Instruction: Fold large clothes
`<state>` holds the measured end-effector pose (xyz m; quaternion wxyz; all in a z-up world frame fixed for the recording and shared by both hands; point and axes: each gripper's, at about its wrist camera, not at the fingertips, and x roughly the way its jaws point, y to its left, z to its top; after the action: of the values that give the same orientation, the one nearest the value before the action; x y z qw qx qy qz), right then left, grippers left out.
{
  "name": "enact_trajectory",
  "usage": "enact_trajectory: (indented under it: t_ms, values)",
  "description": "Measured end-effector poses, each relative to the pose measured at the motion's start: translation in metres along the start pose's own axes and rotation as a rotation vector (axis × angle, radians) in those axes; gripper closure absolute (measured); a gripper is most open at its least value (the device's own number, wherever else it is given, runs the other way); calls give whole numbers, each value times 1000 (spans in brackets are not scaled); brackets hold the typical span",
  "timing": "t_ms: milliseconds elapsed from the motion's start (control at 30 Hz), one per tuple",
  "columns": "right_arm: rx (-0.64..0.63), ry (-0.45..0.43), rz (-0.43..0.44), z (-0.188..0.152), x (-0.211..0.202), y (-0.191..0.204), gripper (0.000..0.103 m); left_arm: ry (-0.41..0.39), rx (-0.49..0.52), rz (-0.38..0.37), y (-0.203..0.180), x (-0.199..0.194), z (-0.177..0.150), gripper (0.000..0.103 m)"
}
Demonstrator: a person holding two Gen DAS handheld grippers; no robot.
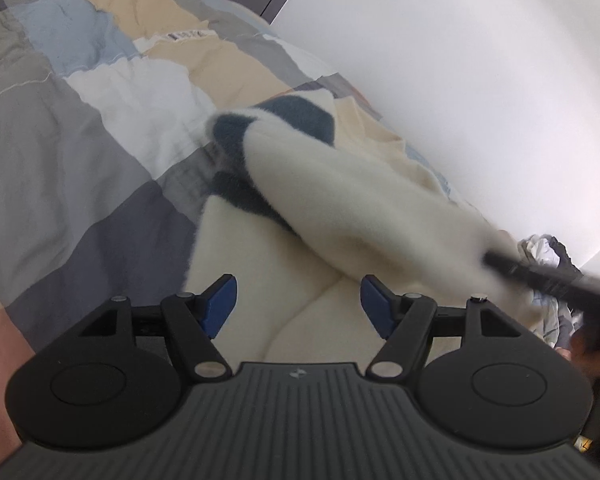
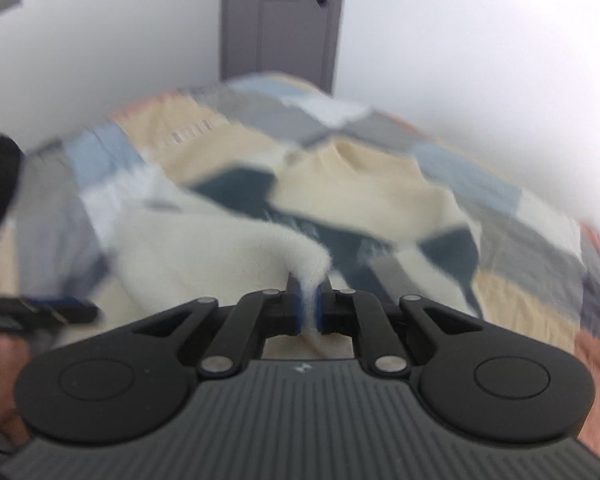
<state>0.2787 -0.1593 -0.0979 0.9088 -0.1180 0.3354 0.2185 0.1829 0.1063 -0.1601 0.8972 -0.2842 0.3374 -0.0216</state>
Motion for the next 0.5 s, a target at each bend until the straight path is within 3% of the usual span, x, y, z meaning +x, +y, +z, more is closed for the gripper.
enact_trajectory:
  t_ms: [133,333,367,433,500]
  values:
    - [137,122,18,-43,40,-20,93,32,-32,17,8,4,-2,30]
    - [301,103,56,-46,25,-31,87,42,-31,48,12,3,-6,30]
    - [319,101,57,-48,18,-32,82,39,-30,54,12,2,-7,30]
    - [359,86,54,-53,5,-35,64,36,-29,71,12,-1,-8,30]
    - [418,72,51,-65,-12,-37,31,39,-27,86,11,-6,-11,30]
